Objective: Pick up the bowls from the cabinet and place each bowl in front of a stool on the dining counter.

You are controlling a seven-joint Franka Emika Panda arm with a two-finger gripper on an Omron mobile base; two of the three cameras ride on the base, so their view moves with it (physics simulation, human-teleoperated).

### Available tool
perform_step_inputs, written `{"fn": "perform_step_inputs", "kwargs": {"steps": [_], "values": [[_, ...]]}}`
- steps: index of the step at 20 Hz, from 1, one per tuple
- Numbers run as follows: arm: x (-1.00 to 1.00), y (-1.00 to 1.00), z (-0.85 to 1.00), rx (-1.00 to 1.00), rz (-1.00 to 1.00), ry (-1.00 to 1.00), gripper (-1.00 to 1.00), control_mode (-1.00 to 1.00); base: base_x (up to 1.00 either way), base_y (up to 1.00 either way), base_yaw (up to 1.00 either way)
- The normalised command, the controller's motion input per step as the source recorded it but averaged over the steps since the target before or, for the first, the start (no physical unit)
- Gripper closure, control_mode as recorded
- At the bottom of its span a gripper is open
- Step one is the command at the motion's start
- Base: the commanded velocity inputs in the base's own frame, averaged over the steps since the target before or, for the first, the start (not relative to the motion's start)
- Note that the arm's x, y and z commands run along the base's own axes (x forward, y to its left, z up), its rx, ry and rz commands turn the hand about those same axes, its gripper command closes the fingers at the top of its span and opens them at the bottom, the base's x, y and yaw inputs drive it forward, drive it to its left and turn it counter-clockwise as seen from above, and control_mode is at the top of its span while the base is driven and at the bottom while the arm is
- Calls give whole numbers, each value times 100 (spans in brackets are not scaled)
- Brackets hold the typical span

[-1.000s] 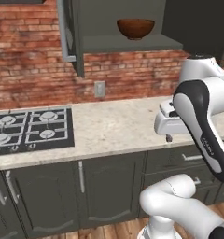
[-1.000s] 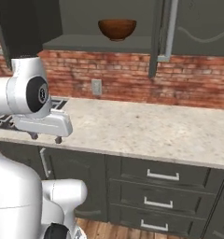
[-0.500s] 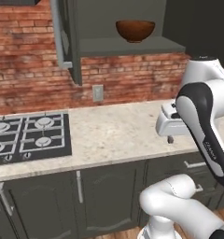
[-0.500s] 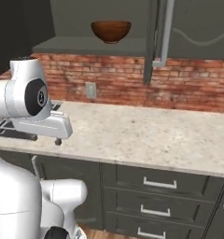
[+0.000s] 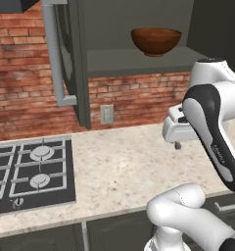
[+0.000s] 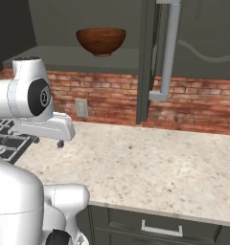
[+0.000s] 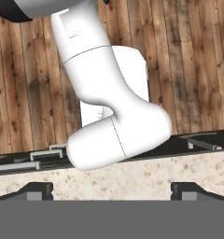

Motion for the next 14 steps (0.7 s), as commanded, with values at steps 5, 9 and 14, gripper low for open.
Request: {"fn": "perform_step_inputs", "kwargs": {"steps": [5,9,14], "values": [[0,0,0,0,0,0,-100,100,59,-19,-2],[0,0,0,0,0,0,-100,100,55,-8,0],[0,0,0,0,0,0,-100,100,16,0,0]]}}
